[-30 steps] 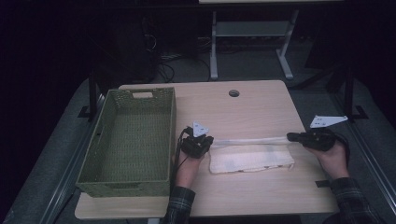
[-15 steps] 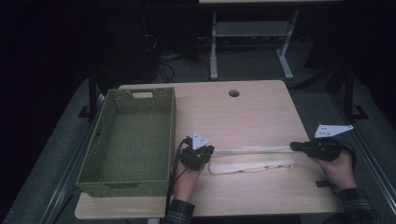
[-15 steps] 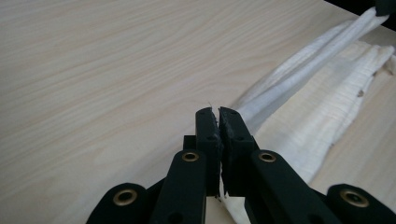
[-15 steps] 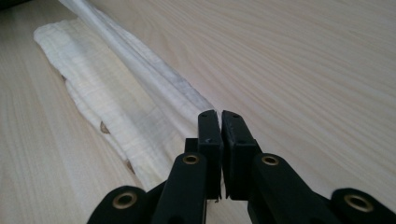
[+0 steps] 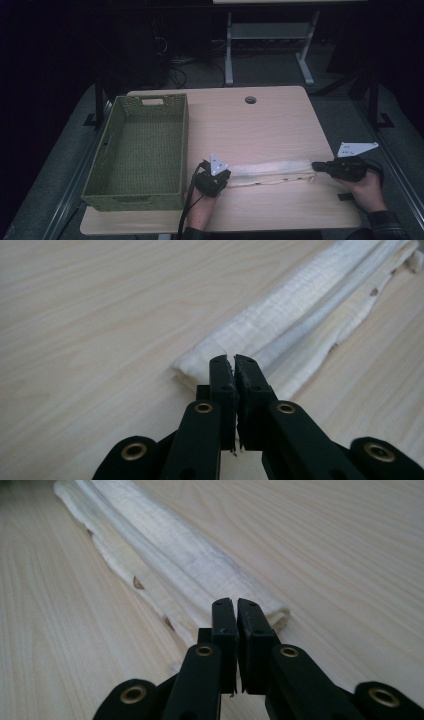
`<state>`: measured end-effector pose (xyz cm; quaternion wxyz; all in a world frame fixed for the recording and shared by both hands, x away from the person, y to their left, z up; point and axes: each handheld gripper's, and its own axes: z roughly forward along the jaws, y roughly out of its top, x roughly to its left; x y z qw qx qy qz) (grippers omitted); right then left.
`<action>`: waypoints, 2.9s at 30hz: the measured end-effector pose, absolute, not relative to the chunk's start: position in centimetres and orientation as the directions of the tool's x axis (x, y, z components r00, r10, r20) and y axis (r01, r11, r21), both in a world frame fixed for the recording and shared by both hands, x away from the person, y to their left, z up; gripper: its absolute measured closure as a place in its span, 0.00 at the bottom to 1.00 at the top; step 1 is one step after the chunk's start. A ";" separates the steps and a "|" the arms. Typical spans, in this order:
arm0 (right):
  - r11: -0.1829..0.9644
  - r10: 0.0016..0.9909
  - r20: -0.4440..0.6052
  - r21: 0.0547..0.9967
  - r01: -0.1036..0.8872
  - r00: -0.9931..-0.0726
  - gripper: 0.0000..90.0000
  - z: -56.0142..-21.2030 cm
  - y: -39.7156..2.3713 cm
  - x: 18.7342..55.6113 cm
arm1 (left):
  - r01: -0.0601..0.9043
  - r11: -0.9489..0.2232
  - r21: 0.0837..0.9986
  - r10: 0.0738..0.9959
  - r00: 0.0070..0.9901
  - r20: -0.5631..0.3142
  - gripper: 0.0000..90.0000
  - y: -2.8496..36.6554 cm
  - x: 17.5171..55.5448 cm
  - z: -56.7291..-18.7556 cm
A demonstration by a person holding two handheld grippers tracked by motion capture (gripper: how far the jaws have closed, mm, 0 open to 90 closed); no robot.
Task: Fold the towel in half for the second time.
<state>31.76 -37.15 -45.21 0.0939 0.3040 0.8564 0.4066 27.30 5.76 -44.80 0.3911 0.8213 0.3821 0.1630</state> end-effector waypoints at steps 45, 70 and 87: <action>0.493 0.629 0.146 0.685 0.536 -0.764 1.00 -46.7 -34.8 31.0 | 0.446 -0.503 0.740 0.597 0.798 -0.076 0.41 5.0 31.4 -44.4; 0.510 0.645 0.082 0.694 0.508 -0.760 1.00 -46.8 -32.1 39.1 | 0.442 -0.480 0.758 0.626 0.778 -0.057 0.40 5.2 31.2 -44.2; 0.487 0.617 0.095 0.734 0.473 -0.782 0.86 -47.1 -29.3 44.5 | 0.454 -0.476 0.753 0.622 0.779 -0.076 0.47 4.8 32.1 -44.5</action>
